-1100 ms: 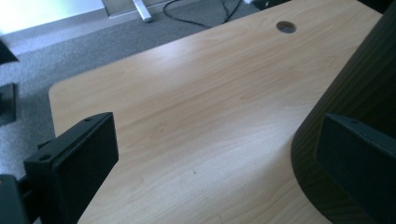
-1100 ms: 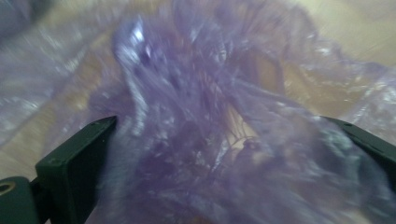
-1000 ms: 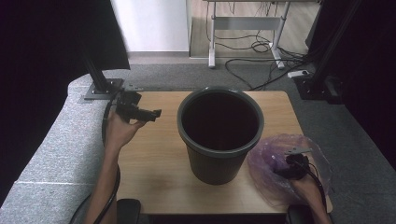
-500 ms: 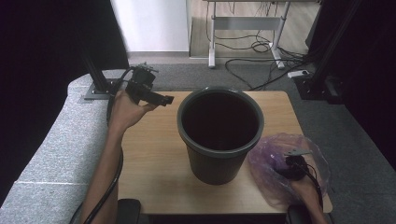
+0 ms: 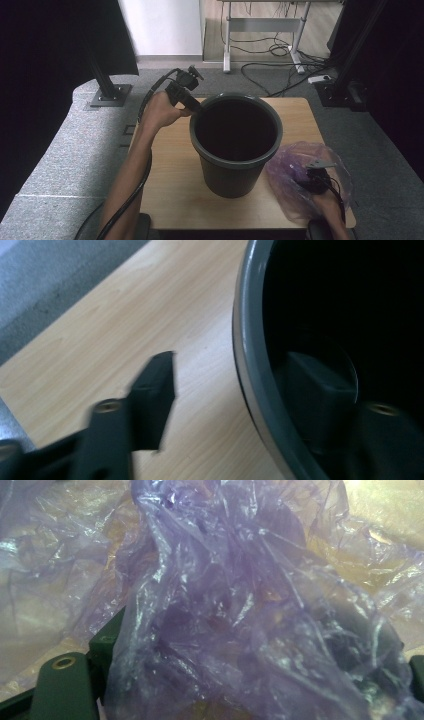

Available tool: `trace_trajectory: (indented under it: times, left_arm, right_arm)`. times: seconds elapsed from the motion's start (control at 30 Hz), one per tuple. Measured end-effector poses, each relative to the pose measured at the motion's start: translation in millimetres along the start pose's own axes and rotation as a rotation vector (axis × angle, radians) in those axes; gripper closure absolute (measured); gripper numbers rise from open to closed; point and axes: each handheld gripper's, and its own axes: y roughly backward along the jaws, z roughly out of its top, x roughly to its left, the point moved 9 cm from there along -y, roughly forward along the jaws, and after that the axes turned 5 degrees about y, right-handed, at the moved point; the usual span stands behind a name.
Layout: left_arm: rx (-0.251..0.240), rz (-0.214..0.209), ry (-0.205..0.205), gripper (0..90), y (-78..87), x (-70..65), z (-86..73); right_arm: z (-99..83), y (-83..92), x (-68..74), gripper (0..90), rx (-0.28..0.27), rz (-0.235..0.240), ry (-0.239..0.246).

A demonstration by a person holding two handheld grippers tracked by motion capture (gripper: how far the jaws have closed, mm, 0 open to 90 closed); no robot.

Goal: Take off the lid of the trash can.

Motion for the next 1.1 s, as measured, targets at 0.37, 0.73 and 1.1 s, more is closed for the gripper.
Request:
trace_trajectory:
  times: [0.37,0.73,1.1]
  left_arm:
    - [0.094,-0.011,0.052,74.1,-1.0,-12.5,2.8]
    - [0.075,-0.05,0.143,77.6,11.5,-12.3,14.1]
    - [0.046,-0.098,0.191,79.9,17.4,-11.1,25.5]
  right_arm:
    - [-0.3,-0.2,-0.2,19.7,-0.012,0.006,0.007]
    - [-0.1,-0.8,1.0,17.2,-0.004,0.012,0.01]
    - [0.2,-1.2,1.6,16.1,0.003,0.011,0.011]
